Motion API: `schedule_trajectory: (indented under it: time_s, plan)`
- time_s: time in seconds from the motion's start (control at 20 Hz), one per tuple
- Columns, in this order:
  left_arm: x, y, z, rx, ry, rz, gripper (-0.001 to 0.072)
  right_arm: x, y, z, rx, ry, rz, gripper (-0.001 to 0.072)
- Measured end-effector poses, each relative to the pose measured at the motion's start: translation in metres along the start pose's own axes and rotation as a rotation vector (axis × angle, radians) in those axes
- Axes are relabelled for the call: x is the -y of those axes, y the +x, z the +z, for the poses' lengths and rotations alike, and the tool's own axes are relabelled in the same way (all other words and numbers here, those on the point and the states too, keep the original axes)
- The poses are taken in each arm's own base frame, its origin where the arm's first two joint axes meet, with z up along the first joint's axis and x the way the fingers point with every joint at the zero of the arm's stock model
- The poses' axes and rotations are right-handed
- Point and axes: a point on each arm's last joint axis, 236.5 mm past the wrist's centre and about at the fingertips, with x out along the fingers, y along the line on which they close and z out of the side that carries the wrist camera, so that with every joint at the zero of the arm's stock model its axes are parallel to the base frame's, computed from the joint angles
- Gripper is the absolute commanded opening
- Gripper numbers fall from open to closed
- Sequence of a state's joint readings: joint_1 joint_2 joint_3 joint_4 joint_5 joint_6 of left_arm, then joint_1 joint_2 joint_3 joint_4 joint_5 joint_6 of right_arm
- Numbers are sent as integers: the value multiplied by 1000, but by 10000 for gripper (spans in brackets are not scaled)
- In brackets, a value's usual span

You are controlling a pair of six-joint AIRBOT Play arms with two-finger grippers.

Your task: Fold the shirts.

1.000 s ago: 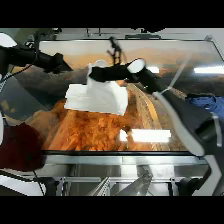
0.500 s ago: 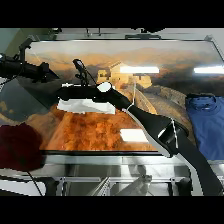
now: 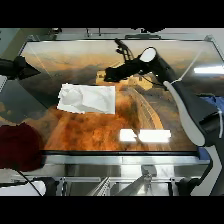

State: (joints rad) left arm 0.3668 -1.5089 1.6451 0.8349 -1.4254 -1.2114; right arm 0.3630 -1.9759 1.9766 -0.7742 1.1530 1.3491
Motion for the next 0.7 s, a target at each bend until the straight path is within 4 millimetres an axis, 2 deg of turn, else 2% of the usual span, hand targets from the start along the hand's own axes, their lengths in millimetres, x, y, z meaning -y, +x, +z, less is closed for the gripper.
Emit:
schedule_trajectory:
  time_s: [0.05, 0.15, 0.25, 0.35, 0.5, 0.55, 0.6, 0.65, 0.7]
  plan:
    - [1, -3, 0, 3, 3, 1, 3, 21, -5, -11, -34, 54, -51, 720]
    - [4, -5, -1, 3, 17, 2, 3, 57, -5, -34, -93, 169, -127, 712]
    - [9, -5, -2, -1, 34, -2, 3, 78, 7, -51, -131, 270, -149, 711]
    - [12, -4, -2, -5, 48, -5, 2, 90, 24, -63, -150, 341, -143, 711]
    - [14, -3, -3, -8, 62, -8, 3, 97, 50, -71, -149, 397, -114, 710]
    - [14, -3, -3, -9, 64, -8, 2, 95, 57, -69, -136, 404, -89, 695]
    - [14, -3, -3, -9, 67, -8, 2, 91, 64, -67, -126, 412, -60, 570]
    - [14, -3, -3, -9, 68, -8, 2, 90, 71, -67, -119, 412, -41, 413]
    - [14, -3, -3, -9, 71, -8, 3, 89, 77, -69, -118, 413, -26, 359]
